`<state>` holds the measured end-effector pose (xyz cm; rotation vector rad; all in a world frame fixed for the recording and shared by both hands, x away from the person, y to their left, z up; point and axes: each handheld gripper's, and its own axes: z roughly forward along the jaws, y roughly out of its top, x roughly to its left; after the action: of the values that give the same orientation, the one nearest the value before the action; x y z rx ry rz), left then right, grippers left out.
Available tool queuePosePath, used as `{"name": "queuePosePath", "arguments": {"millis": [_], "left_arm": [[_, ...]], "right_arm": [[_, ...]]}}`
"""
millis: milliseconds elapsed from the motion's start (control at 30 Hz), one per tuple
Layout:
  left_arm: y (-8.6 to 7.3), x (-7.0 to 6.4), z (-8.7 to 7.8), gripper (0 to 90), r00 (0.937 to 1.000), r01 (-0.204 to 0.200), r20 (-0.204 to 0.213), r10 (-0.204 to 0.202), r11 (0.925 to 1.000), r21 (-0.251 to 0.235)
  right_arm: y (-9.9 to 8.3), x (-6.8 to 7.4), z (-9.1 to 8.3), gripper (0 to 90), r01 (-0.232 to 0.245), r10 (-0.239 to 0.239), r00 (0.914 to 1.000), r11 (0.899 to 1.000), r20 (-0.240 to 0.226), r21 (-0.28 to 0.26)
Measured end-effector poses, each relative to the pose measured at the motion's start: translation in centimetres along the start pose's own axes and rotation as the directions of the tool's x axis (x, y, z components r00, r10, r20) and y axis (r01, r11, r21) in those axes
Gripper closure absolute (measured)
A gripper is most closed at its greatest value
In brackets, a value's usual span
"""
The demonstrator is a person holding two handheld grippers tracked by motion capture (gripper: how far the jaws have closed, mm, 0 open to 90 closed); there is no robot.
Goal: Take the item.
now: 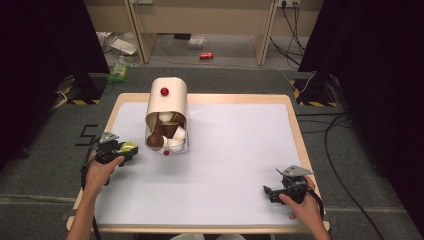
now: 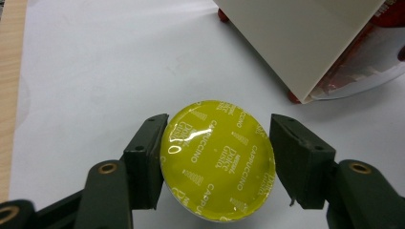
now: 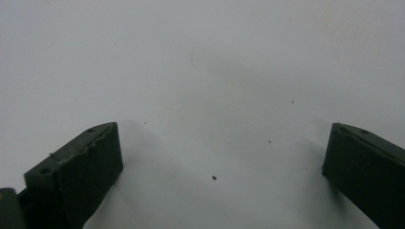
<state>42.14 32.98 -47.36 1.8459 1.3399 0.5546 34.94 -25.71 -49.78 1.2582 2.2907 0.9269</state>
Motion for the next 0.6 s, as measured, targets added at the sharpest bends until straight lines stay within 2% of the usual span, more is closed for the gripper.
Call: {"name": "queuePosePath", "arguments": {"millis": [333,600], "left_arm": [[-0.80,0.39,0.22,40.1,0.9994,0.031,-0.018,-0.031,0.9994,-0.013],[-0.63,0.48,0.34,40.1,0.9993,0.033,-0.017,-0.034,0.9993,-0.018]], "right_arm": [[0.00,-0.03,0.01,0.1,0.005,-0.005,1.0000,1.000,0.000,-0.001],[0.00,-0.03,0.00,0.1,0.005,-0.005,1.0000,1.000,-0.001,-0.001]]}}
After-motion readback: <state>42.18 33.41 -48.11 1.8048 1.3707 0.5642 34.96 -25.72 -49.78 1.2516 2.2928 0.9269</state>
